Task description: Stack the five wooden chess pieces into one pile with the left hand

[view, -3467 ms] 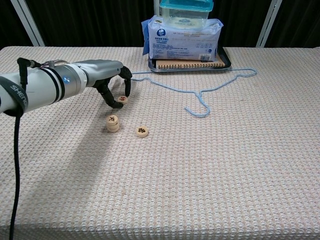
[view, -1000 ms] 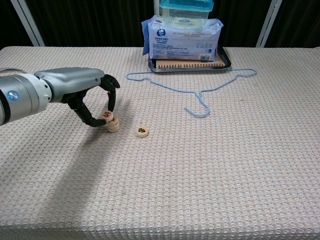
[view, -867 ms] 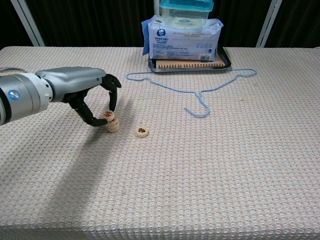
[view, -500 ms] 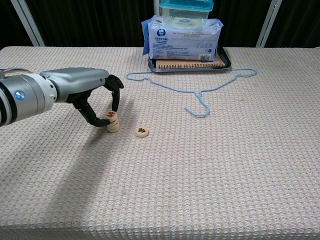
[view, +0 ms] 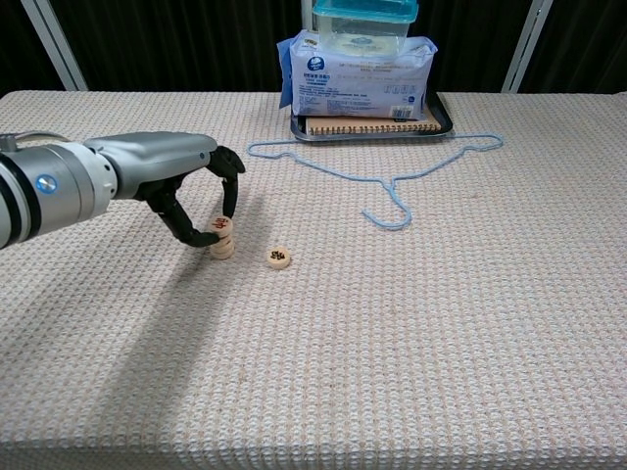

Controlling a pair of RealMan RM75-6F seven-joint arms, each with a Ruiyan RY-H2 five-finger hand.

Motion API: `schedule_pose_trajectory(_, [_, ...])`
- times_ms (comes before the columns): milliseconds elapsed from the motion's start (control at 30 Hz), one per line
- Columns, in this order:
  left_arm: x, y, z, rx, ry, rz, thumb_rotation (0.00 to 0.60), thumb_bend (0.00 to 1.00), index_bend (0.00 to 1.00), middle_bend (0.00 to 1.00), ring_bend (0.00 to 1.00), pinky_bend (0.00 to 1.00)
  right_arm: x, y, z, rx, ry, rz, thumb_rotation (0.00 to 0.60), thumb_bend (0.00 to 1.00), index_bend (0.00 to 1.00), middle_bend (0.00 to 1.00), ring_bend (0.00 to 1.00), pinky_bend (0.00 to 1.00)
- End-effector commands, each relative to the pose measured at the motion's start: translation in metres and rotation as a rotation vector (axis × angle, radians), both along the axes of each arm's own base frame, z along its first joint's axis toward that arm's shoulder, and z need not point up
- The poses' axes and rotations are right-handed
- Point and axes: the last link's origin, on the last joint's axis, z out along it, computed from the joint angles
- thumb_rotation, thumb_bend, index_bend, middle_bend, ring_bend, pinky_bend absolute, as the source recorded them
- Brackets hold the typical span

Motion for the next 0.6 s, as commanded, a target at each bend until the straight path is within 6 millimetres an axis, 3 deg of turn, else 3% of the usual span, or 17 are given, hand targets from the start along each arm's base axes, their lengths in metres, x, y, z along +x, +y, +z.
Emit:
schedule_pose_trajectory(33, [-0.0001,-0.0001,0.0010,-0.001,-0.001,0.001,0.600,0.28,0.46,0.09,0.00,0.00,0.0002,0.0002,-0.0002,0.001,0.001,0.001,0.600,0.11,0.00,0.00,0.00,0.00])
schedule_pose_trajectory(600, [-0.0057,-0.0014,0.0001,-0.010,0.004,0.012,0.600,0.28,0.45,0.09,0.00,0.00,-0.0001,-0.0005,-0.0005,0.001,0.001,-0.004,0.600,0.11,0.00,0.00,0.00,0.00])
